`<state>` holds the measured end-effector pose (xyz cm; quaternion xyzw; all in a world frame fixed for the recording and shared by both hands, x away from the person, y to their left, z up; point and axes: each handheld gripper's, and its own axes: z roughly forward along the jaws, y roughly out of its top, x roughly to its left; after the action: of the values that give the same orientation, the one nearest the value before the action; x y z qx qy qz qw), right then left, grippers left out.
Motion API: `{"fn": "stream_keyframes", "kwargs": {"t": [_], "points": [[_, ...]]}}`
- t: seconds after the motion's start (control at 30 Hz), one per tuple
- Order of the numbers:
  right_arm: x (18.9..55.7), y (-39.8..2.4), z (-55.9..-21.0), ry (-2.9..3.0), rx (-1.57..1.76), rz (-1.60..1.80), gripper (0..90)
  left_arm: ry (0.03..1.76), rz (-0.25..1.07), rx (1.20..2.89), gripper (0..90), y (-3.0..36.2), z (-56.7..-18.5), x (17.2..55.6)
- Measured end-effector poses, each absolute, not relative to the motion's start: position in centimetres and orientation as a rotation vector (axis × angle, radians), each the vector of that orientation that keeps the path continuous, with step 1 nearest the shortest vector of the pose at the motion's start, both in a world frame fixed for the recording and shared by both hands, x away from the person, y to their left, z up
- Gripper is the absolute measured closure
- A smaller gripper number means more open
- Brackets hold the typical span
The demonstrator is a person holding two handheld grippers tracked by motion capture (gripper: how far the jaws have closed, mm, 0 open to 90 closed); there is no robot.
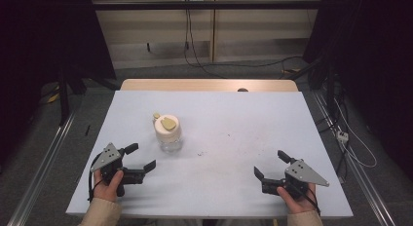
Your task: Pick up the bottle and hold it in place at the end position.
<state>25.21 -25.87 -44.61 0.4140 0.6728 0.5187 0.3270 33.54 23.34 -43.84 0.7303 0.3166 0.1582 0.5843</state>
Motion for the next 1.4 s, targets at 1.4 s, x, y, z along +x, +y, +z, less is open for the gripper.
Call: {"fn": "stream_keyframes", "kwargs": {"t": [1.4], "points": [[25.4,-25.8,-44.6,1.776,1.074,1.36,2.8,0.814,0.448,1.71,3.8,20.3,-44.1,37.2]]}}
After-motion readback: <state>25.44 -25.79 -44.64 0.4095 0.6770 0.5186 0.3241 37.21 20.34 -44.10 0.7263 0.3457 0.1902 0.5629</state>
